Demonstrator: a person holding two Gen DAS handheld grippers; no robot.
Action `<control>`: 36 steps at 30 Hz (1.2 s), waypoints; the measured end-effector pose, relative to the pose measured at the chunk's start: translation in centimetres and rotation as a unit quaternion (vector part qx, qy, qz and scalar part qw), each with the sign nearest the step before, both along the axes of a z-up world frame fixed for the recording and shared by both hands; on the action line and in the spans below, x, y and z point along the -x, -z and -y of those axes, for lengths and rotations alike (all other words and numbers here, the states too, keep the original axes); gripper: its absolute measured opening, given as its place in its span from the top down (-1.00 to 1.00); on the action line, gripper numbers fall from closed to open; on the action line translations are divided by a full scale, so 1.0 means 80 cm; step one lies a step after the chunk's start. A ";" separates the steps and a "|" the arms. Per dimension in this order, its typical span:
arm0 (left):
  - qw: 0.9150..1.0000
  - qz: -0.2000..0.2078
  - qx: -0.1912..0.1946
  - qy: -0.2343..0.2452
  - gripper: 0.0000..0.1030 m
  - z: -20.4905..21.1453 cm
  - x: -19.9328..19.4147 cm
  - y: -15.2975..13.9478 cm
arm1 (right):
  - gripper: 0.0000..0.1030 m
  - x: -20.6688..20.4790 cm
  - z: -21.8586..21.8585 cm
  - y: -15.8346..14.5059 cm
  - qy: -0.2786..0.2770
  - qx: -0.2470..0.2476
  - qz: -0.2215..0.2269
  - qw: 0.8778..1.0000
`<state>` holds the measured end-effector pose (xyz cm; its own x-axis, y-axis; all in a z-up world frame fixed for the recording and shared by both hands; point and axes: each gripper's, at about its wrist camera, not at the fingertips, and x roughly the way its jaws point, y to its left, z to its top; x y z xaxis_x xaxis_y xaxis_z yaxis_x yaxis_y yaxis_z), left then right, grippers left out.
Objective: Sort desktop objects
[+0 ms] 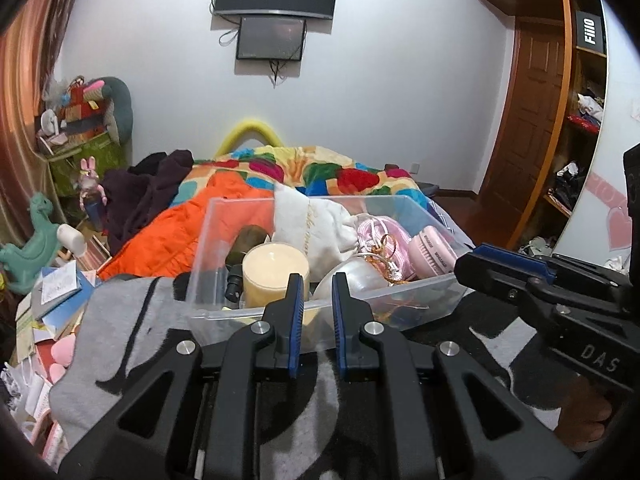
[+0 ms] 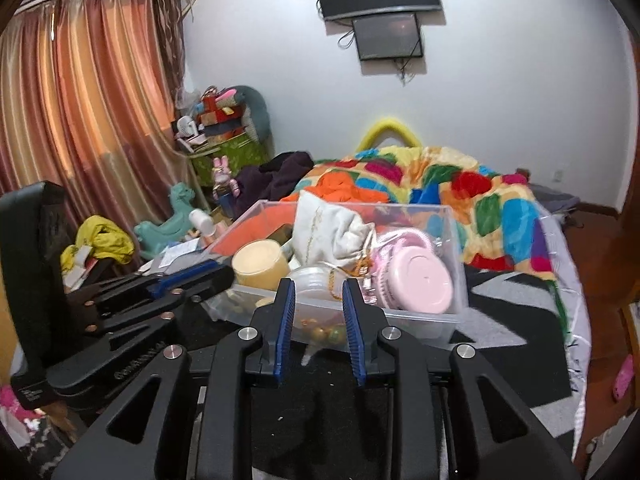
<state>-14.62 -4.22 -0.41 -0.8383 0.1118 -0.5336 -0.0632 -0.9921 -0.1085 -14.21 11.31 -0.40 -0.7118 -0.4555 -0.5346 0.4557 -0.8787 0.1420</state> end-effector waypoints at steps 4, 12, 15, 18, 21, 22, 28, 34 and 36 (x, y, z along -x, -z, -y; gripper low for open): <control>1.000 -0.014 0.023 -0.015 0.77 -0.002 -0.017 -0.008 | 0.28 -0.016 0.001 -0.001 0.015 -0.013 -0.016 1.000; 0.998 -0.031 0.045 -0.032 0.41 -0.005 -0.048 -0.023 | -0.34 -0.067 -0.012 -0.017 0.036 0.012 -0.065 0.997; 0.998 -0.043 0.039 -0.032 -0.07 -0.007 -0.065 -0.028 | -0.46 -0.084 -0.017 -0.021 0.044 0.010 -0.077 0.996; 0.997 -0.057 0.029 -0.031 -0.40 -0.009 -0.084 -0.031 | -0.53 -0.096 -0.021 -0.022 0.056 -0.001 -0.085 0.995; 0.997 -0.062 0.023 -0.031 -0.44 -0.012 -0.100 -0.030 | -0.57 -0.111 -0.024 -0.023 0.056 0.000 -0.087 0.995; 0.998 -0.060 0.019 -0.030 -0.48 -0.012 -0.104 -0.029 | -0.61 -0.117 -0.026 -0.022 0.053 0.001 -0.088 0.995; 0.998 -0.050 -0.004 -0.032 -0.66 -0.011 -0.123 -0.017 | -0.66 -0.138 -0.035 -0.019 0.062 -0.001 -0.089 0.994; 0.998 -0.056 0.010 -0.041 -0.76 -0.019 -0.145 -0.006 | -0.70 -0.149 -0.043 -0.008 0.069 -0.009 -0.084 0.994; 0.997 -0.060 0.020 -0.033 -0.81 -0.025 -0.155 -0.001 | -0.70 -0.154 -0.044 -0.003 0.071 -0.016 -0.087 0.994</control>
<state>-2.21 -2.18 -0.34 -0.9013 0.0344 -0.4319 -0.0074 -0.9979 -0.0640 -1.91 14.83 -0.14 -0.8504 -0.3287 -0.4107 0.3424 -0.9386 0.0423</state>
